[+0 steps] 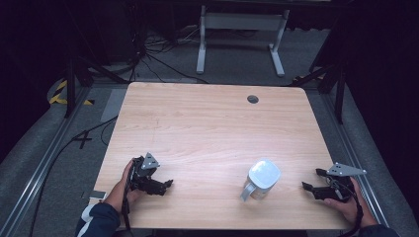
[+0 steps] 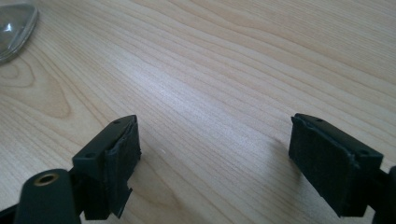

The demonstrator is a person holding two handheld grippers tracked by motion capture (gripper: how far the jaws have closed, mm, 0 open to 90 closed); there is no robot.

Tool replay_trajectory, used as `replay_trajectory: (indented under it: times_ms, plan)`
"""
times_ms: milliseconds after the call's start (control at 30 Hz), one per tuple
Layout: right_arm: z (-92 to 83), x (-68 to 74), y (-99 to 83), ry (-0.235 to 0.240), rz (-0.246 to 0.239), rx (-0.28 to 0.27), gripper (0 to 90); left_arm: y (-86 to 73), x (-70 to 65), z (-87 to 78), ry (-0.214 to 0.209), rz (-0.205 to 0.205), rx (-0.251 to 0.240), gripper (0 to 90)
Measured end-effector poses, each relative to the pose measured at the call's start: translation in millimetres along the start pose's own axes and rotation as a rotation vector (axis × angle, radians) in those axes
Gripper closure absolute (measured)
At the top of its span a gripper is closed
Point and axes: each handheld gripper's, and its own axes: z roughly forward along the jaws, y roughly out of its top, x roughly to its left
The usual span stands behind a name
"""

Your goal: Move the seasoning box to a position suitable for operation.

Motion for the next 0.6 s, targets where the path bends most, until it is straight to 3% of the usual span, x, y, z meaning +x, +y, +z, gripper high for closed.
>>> replay_trajectory:
  times_ms: [433,600]
  plan:
    - [-0.1,0.0,0.0,0.001,-0.001,-0.001,17.6,0.3,-0.5,-0.5,0.001,0.005,0.001,0.3]
    - [0.1,-0.9,0.6,0.007,-0.008,0.002,17.6,3.3,-2.9,-1.5,-0.025,0.029,0.008,9.9]
